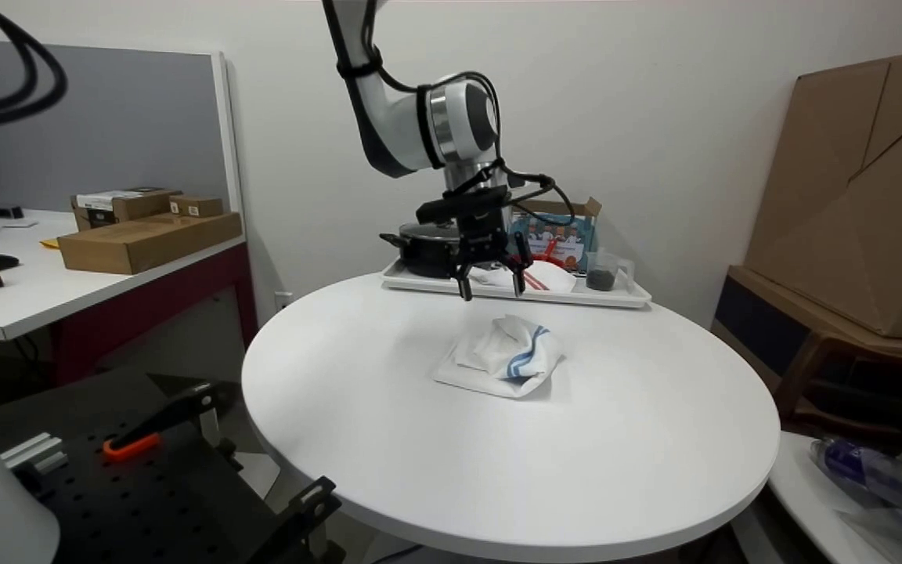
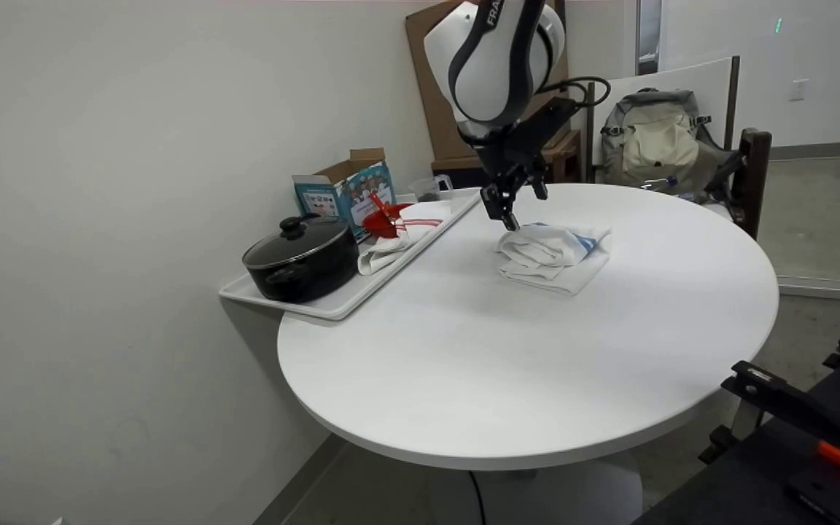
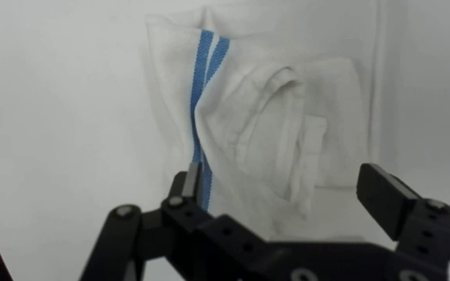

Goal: Use the white towel to wipe the table

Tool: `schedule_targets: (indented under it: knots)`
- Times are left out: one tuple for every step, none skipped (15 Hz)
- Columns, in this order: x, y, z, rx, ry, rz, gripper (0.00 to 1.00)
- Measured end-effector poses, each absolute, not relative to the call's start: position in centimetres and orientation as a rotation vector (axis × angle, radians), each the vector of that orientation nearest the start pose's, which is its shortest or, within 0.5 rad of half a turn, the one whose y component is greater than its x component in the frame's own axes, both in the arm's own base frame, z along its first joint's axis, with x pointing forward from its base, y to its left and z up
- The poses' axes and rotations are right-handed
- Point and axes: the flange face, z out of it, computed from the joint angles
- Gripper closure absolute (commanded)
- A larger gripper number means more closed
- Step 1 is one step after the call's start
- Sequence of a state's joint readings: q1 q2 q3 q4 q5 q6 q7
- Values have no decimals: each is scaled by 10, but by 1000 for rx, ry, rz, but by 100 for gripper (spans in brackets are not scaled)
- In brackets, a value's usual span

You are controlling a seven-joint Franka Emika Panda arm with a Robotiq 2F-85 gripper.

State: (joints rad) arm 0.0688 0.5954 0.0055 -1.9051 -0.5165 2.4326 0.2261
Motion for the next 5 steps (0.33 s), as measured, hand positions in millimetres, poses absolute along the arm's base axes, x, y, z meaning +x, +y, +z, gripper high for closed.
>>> schedule_targets:
  knots:
    - [611,51,189,-3426,-416,38,0]
    - [600,58,198,-3418,-413,47,0]
    - [589,65,205,-3412,-419,53,0]
    - [581,69,210,-3409,-426,57,0]
    - [575,71,212,-3408,-431,62,0]
